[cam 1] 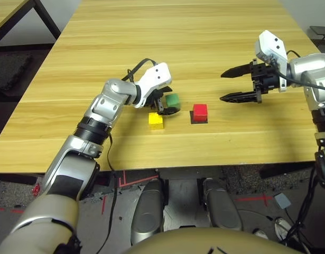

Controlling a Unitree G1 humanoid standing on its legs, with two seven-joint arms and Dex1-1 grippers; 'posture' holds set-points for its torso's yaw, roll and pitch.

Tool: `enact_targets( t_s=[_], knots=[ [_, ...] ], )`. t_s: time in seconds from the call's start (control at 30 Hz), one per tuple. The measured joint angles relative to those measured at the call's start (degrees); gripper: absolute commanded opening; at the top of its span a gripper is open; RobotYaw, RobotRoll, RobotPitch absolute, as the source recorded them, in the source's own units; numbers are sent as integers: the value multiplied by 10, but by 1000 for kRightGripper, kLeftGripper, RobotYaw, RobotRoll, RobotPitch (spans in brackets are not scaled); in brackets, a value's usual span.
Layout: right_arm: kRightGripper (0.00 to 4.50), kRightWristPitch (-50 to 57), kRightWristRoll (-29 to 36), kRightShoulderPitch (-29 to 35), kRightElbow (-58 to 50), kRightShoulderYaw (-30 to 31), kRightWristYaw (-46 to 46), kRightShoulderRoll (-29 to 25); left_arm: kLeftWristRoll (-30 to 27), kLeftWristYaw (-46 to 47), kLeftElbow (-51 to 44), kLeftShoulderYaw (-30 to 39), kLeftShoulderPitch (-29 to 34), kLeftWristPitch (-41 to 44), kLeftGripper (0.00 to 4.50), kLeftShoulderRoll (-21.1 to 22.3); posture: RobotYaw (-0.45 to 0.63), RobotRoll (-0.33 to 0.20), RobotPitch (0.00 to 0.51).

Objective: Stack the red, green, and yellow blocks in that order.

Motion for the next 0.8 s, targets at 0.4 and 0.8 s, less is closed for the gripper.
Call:
enact_targets(
  t_s=[0.4, 0.8],
  knots=[
    [4500, 0, 5, 0, 0, 0, -7, 0, 21, 11, 72, 9, -35, -15, 2112, -51, 290, -60, 116],
    [4500, -57, 4, 23, 51, 1, 23, -15, -5, -28, -165, 12, -71, 173, 2115, -27, 320, -26, 111]
  ],
)
